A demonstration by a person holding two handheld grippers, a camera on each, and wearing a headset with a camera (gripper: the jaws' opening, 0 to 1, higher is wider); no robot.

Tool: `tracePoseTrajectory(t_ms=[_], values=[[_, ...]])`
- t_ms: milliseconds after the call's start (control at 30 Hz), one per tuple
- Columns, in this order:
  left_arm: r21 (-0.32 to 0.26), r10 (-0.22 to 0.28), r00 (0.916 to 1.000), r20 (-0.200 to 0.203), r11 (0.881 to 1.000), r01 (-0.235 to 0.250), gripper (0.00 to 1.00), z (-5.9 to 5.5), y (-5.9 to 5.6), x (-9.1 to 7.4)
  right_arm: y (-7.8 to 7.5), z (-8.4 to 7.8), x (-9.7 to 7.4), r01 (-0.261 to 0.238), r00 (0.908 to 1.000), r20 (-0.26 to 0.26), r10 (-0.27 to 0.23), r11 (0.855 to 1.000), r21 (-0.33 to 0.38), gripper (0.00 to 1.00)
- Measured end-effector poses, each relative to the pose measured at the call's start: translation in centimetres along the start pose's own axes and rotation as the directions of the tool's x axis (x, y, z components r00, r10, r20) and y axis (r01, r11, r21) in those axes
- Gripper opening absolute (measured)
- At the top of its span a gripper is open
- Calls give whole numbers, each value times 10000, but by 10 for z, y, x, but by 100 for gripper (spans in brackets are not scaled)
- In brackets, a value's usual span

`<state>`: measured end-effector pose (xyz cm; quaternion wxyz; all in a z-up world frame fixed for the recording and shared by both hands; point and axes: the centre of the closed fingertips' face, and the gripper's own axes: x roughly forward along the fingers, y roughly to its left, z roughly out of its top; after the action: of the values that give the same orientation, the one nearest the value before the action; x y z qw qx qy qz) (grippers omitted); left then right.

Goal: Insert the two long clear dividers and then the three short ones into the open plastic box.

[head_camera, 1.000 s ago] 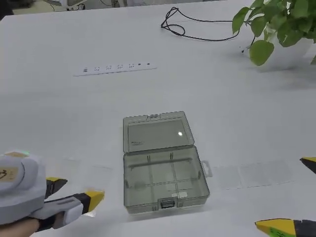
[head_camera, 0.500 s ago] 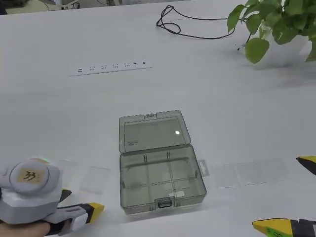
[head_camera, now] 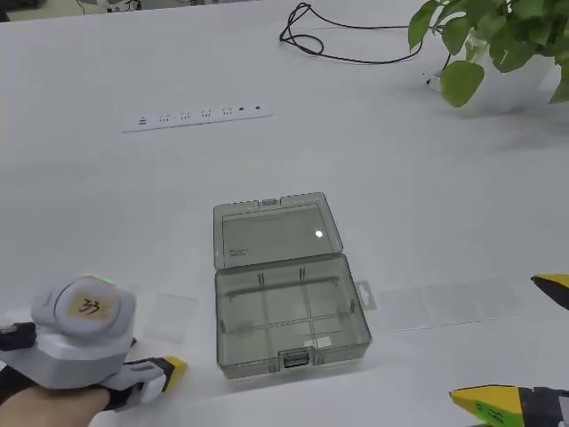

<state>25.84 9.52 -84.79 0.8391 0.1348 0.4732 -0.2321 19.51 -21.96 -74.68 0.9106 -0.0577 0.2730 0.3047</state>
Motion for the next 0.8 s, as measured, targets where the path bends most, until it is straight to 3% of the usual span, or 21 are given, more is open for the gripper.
tracePoseTrajectory(t_ms=[500,800], values=[[-217,30,9987,-502,9998,-41,33,-1,8,-1,3,2,2,-45,10000,74,45,10000,-38,100],[-498,-71,9991,-412,9987,50,31,1,8,-5,3,1,2,-80,10000,25,80,10000,-34,100]])
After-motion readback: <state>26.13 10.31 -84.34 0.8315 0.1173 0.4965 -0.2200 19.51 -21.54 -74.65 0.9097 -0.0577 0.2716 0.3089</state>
